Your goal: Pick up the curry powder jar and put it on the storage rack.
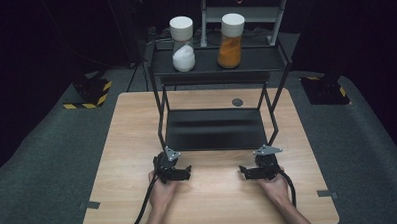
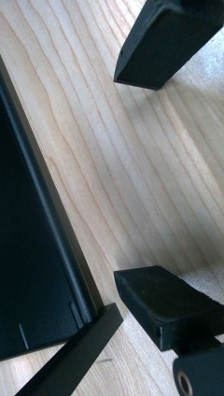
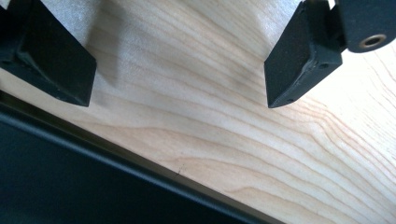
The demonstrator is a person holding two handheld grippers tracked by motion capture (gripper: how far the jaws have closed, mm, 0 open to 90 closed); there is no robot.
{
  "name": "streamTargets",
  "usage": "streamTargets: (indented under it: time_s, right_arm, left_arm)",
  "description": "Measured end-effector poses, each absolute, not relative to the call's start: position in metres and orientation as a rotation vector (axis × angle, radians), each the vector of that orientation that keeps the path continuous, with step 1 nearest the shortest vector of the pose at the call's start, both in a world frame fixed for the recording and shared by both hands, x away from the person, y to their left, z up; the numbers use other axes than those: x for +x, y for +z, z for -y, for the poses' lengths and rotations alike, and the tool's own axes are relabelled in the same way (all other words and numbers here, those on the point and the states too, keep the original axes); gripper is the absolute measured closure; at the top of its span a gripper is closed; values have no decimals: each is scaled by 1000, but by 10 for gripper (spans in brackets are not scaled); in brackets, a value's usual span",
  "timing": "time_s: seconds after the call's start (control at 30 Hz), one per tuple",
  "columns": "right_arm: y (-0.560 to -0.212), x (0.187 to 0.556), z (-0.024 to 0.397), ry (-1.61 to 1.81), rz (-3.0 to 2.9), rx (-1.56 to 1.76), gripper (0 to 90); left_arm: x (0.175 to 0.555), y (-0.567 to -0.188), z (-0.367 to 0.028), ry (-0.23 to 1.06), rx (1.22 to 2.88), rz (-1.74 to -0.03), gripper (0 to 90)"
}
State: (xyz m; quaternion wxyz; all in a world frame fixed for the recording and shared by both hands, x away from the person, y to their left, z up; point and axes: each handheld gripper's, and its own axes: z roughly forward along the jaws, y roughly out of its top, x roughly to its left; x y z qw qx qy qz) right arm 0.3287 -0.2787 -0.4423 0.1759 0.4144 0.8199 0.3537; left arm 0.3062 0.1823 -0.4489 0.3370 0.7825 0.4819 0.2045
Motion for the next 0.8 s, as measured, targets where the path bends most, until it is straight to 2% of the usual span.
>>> streamTargets:
  time_s: [0.8]
  right_arm:
    - [-444, 325, 275, 988, -2306, 1165, 92]
  left_arm:
    - [306, -449, -182, 533, 2039, -1257, 61]
